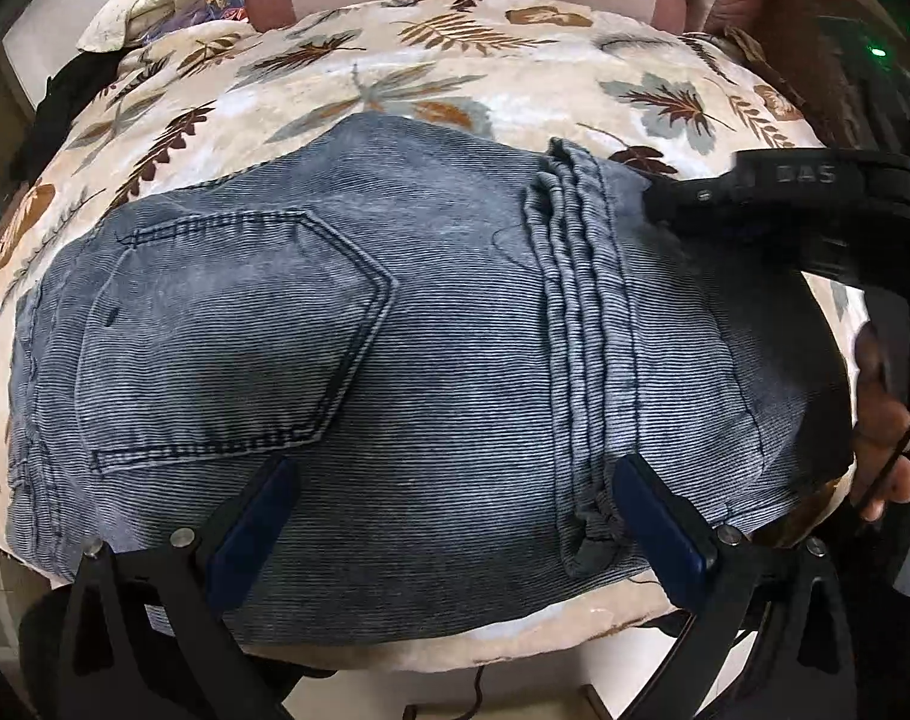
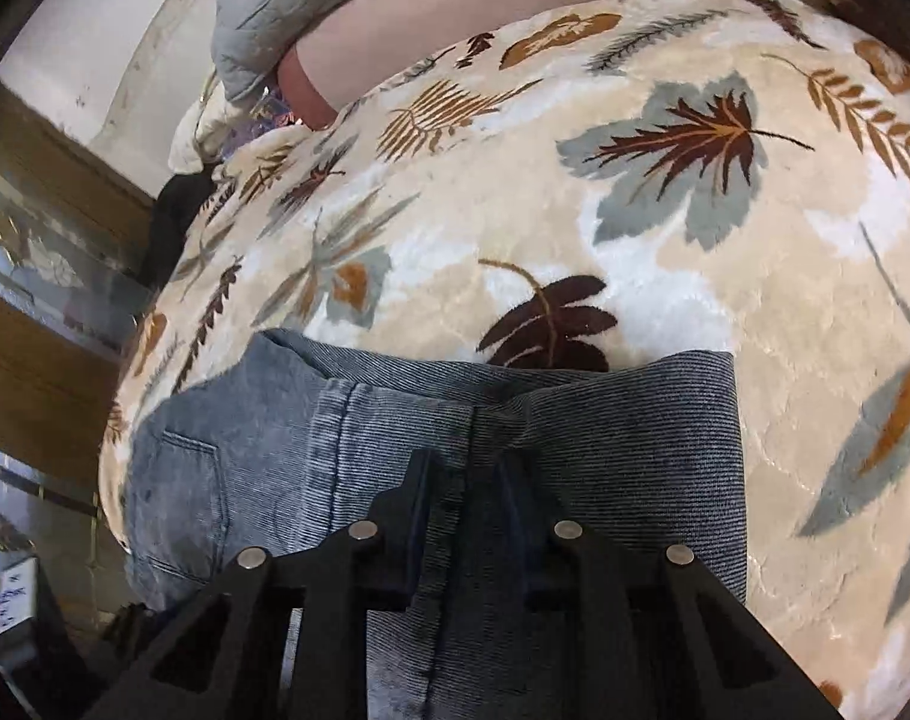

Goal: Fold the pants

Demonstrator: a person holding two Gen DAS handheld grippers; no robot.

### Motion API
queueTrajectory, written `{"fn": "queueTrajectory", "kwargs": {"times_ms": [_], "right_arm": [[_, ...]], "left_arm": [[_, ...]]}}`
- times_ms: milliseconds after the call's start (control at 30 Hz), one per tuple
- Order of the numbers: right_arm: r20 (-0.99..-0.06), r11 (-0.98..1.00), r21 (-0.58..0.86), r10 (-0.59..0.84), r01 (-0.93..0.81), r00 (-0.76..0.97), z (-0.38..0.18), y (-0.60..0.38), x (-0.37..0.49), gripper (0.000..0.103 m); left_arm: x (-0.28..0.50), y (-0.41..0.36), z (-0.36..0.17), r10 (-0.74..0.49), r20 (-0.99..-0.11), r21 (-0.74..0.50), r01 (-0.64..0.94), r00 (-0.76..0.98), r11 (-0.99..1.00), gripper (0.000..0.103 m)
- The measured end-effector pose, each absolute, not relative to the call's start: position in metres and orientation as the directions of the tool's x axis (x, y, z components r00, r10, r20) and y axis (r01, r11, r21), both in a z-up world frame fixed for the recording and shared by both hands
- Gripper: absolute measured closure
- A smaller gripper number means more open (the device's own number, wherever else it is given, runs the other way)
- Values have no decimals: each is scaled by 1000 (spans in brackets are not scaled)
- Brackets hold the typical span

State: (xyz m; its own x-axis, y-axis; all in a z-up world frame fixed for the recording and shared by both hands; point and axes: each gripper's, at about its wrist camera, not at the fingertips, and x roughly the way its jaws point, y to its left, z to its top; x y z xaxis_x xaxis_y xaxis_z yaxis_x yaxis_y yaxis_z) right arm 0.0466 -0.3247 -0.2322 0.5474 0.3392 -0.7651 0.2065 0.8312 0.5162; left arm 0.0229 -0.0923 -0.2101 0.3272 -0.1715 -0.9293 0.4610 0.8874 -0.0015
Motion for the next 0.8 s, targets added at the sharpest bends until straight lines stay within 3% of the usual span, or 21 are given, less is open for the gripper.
{"fn": "queueTrajectory", "kwargs": {"times_ms": [200, 400, 600, 800], "right_arm": [[-708, 822, 551, 370, 142, 602, -206, -324, 1, 77], [-730, 840, 527, 370, 128, 574, -207, -310, -50, 77], [-786, 860, 483, 344, 164, 514, -238, -297, -74, 76], [-782, 878, 460, 330, 131, 529, -235, -293, -88, 77]], "left_arm": [[25, -73, -196, -142, -919, 24, 412, 368, 911, 0], [28, -76, -185, -129, -894, 60, 401, 428, 914, 0], [25, -97, -213, -23, -903, 196, 459, 429, 867, 0], [21, -73, -214, -50, -911, 141, 424, 409, 895, 0]]}}
